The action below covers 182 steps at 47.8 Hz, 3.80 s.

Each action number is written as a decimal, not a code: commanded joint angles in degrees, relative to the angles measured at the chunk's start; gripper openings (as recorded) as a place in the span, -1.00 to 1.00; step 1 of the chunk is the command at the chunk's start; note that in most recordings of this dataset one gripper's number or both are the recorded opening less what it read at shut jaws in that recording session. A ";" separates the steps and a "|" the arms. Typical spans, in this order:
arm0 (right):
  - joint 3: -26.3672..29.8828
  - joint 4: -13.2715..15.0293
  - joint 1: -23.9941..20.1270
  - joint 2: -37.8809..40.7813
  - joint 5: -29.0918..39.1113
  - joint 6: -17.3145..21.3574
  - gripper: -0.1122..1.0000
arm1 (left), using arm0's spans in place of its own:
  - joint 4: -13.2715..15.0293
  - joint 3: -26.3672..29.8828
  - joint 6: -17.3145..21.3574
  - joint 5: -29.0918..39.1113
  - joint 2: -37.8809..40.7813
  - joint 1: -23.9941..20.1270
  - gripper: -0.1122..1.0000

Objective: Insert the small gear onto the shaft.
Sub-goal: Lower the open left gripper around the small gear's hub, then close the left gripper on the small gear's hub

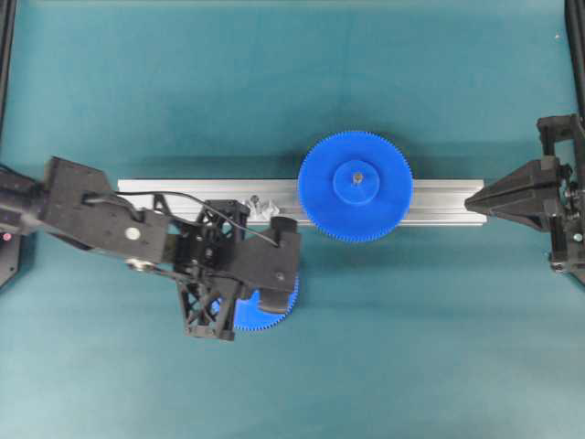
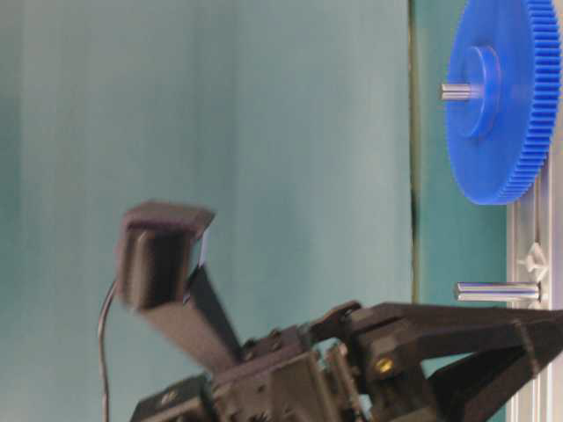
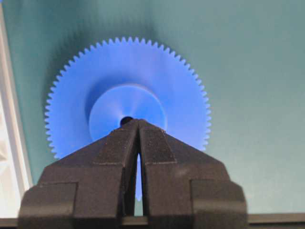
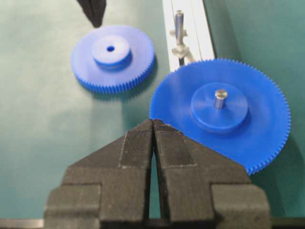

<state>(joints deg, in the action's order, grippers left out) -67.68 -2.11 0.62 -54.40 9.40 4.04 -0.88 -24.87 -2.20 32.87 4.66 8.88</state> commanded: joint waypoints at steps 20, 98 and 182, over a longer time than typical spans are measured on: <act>0.88 0.09 0.18 0.26 -0.26 0.44 -0.67 | -0.18 6.42 0.18 8.44 3.96 0.18 -0.80; 0.35 0.09 0.18 -0.18 -0.26 0.53 -0.67 | -0.18 7.29 -0.18 6.68 6.33 -0.53 0.87; -1.14 0.09 1.93 -4.13 2.11 1.58 -0.67 | -0.18 2.64 -4.57 1.32 8.09 -0.97 0.87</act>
<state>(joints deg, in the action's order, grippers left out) -69.52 -2.02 2.37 -58.80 11.87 5.01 -0.97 -22.50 -6.59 34.45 13.27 7.82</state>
